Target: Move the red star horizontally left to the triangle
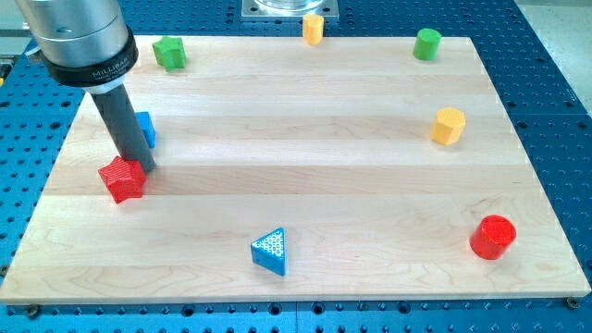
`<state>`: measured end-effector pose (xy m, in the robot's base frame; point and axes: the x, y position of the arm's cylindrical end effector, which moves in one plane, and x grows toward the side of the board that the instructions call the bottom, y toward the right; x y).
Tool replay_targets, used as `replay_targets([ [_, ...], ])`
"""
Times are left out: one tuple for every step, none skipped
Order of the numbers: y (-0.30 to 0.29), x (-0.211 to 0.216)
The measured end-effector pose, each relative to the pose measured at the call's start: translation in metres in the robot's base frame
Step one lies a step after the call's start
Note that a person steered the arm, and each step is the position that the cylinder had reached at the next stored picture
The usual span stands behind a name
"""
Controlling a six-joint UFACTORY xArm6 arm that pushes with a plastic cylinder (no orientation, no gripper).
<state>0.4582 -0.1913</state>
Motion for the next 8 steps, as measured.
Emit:
replay_targets([
  [0.0,0.0],
  [0.0,0.0],
  [0.008,0.0],
  [0.014,0.0],
  [-0.016,0.007],
  [-0.026,0.03],
  [-0.026,0.081],
  [-0.01,0.095],
])
